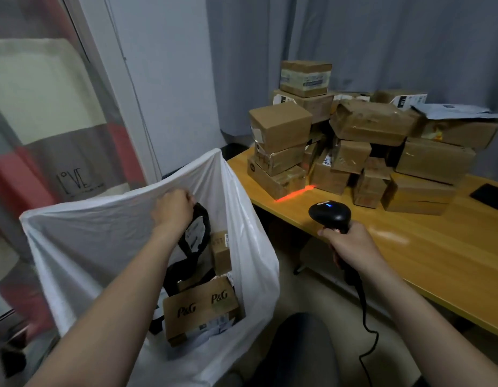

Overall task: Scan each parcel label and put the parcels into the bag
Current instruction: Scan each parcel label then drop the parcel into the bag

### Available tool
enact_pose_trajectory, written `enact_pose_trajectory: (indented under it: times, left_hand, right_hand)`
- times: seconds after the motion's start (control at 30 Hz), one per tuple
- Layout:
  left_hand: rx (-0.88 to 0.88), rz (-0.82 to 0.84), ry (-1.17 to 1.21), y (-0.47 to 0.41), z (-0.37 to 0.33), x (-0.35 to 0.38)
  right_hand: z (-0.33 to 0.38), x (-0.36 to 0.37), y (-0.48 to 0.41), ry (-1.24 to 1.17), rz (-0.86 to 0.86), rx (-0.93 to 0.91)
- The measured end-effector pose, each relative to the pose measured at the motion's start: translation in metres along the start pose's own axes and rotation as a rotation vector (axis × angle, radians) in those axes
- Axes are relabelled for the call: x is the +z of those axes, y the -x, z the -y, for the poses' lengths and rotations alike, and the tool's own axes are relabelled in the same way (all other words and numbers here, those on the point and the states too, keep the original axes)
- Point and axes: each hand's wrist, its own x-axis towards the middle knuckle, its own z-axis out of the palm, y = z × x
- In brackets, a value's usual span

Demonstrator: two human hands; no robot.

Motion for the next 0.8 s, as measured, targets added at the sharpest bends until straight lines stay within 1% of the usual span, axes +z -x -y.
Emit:
enact_pose_trajectory:
  times: [0.07,0.13,0.27,0.33,0.4,0.53,0.6,0.67,0.8]
  left_hand:
    - [-0.050,0.017,0.002,-0.006,0.001,0.009]
    - [-0.081,0.050,-0.047,-0.011,0.004,0.014]
    - [-0.097,0.043,-0.158,-0.009,0.001,0.021]
    - [-0.090,0.092,-0.173,-0.007,0.000,0.025]
    - [-0.095,0.225,-0.156,-0.005,0.002,0.029]
    - [-0.186,0.633,-0.187,0.008,-0.008,0.023]
    - [-0.185,0.744,-0.234,0.017,-0.020,0.012]
    - [-0.139,0.725,-0.248,0.022,-0.037,0.000]
    - [-0.003,0.605,-0.262,0.035,-0.087,-0.023]
  right_hand:
    - [-0.001,-0.001,-0.009,0.008,-0.001,0.012]
    - [-0.002,-0.002,-0.017,0.012,-0.001,0.023]
    - [0.000,0.002,-0.024,-0.030,0.003,0.033]
    - [0.002,0.002,-0.023,-0.064,0.007,0.040]
    - [0.002,0.001,-0.022,-0.075,0.014,0.042]
    - [0.001,-0.008,-0.014,-0.065,-0.001,0.041]
    - [0.002,-0.016,-0.009,-0.067,-0.024,0.033]
    - [0.003,-0.027,-0.004,-0.076,-0.048,0.022]
    - [0.006,-0.056,0.009,-0.089,-0.104,-0.019]
